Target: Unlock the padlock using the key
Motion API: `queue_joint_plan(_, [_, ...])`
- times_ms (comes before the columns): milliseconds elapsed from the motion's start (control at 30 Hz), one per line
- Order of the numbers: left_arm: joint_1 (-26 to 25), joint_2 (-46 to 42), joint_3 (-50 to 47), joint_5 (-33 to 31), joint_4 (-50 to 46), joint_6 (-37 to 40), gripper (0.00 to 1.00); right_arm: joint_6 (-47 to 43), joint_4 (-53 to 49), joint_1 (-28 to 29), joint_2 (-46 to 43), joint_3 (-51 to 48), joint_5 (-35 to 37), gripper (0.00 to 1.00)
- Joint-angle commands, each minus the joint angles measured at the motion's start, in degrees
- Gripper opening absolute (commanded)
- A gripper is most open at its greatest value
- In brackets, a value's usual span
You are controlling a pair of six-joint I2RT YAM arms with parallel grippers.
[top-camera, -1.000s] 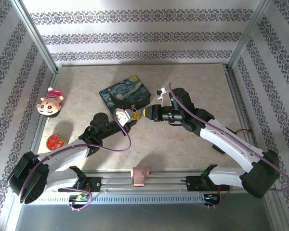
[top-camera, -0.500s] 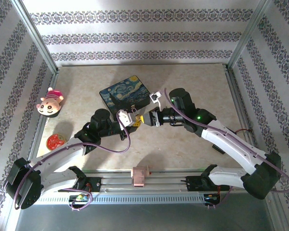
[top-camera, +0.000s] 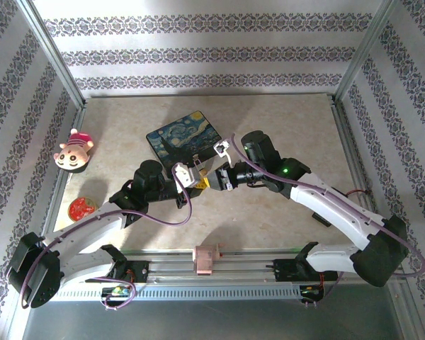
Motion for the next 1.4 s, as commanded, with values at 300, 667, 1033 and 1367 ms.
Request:
queue_joint_plan(300, [0.2, -1.6, 1.2, 1.6, -0.9, -0.2, 0.0, -1.7, -0.5, 1.0, 1.3, 0.7, 1.4, 0.21])
queue_joint_plan(667, [0.2, -4.8, -2.0, -4.2, 4.7, -5.1, 0.24, -0.4, 2.3, 0.9, -0.4, -1.6, 3.9, 0.0])
queue_joint_plan(1033, [1.5, -10.7, -1.5, -18.2, 5.7, -32.4, 0.76, 10.2, 21.3, 0.0, -3.1, -11.6, 9.8, 0.0])
queue_joint_plan(1367, [9.2, -6.6, -0.6, -6.4, 7.9, -54.1, 0.68, 20.6, 40.0, -3.6, -3.1, -19.0, 9.9, 0.0])
